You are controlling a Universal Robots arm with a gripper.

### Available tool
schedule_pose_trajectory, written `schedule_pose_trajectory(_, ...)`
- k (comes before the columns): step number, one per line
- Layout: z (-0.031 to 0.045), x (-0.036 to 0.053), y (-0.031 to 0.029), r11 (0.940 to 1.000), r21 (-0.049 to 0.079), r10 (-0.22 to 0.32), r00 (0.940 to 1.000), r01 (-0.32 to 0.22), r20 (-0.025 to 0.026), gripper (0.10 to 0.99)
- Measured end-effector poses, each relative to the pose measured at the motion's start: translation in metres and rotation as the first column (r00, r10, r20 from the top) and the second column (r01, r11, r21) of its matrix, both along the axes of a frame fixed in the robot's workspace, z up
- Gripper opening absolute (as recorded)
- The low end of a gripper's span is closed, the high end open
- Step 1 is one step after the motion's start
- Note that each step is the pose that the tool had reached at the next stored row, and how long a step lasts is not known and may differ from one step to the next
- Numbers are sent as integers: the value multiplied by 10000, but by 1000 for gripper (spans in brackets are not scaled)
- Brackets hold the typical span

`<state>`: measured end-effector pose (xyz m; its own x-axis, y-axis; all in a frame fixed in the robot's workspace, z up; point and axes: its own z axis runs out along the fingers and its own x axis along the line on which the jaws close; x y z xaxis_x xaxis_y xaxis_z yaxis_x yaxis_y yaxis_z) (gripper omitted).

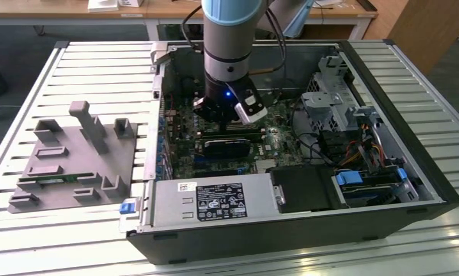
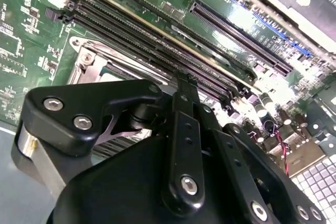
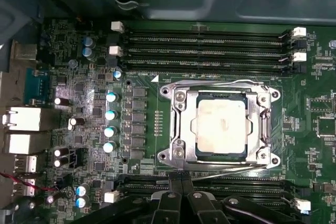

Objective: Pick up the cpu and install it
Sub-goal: 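Install the second cpu locking lever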

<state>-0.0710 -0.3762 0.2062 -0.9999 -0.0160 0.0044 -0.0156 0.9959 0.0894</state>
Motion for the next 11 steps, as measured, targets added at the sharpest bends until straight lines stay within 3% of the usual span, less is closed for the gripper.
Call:
schedule_pose_trajectory(4,-5,-14,-11,9998,176,1,10000,-1,19,106)
schedule_pose_trajectory(11,-10,-14,-38,9997,258,-1,10000,0,19,106)
